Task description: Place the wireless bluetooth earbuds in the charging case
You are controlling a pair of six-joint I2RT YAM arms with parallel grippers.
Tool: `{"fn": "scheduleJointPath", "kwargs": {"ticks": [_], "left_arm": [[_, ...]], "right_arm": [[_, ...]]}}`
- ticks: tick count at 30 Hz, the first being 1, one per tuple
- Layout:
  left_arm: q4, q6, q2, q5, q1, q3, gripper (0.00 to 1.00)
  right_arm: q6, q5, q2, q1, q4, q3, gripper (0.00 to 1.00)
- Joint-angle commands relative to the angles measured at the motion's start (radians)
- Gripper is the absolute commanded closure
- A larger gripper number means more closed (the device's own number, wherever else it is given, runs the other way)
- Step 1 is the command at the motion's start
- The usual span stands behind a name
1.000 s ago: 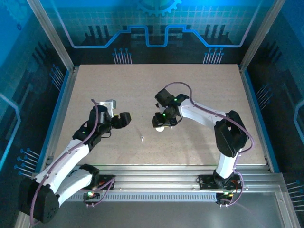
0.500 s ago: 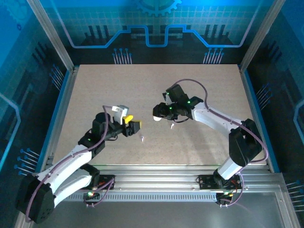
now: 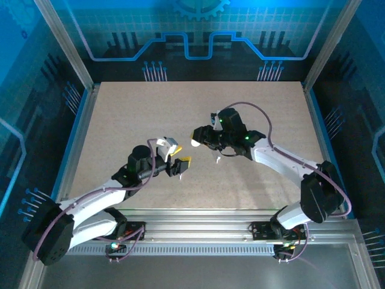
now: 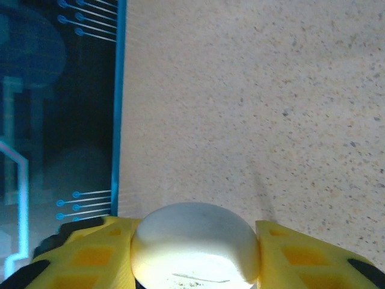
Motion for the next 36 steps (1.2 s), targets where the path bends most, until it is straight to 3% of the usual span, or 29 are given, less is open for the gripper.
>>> {"fn": "scheduleJointPath", "kwargs": {"ticks": [1, 20, 23, 32, 36], "left_arm": [[0.087, 0.019, 0.027, -0.018, -0.007, 0.001, 0.32], [0.203, 0.082, 0.067, 0.030, -0.013, -0.008, 0.35], [0.219, 0.069, 0.076, -0.014, -0.015, -0.003, 0.35], [0.330, 0.015, 0.094, 0.000, -0.014, -0.001, 0.34], [0.366, 0.002, 0.096, -0.021, -0.014, -0.002, 0.43]], "right_arm": [[0.020, 0.031, -0.051, 0.009, 0.055, -0.017, 0.59], [0.052, 0.060, -0.087, 0.055, 0.156, -0.047, 0.60], [0.057, 0.056, -0.084, 0.059, 0.162, -0.050, 0.60], [0.070, 0.067, -0.076, 0.086, 0.177, -0.064, 0.60], [0.071, 0.071, -0.077, 0.094, 0.177, -0.071, 0.60]]}}
